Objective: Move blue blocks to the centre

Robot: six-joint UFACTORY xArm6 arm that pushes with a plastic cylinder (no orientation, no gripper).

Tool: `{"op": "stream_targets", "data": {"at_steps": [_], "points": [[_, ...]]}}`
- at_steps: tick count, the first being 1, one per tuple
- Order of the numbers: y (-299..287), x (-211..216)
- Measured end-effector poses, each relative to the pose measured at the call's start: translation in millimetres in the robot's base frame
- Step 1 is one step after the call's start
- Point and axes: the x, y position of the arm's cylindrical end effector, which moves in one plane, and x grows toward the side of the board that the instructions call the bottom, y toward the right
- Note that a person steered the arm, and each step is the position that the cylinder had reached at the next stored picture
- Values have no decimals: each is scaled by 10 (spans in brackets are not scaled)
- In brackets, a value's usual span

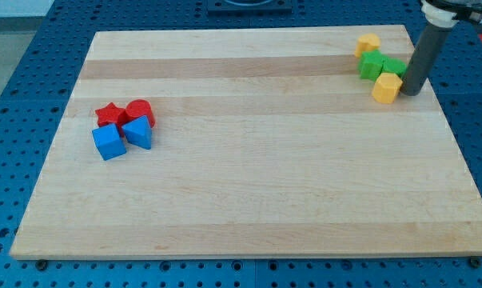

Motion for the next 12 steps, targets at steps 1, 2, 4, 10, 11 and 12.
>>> {"op": "stream_targets", "data": {"at_steps": [1,2,4,10,11,12], "points": [[-6,-81],[-6,-81],[6,-20],[-1821,1385],[-2392,1407],[-2956,1580]]}}
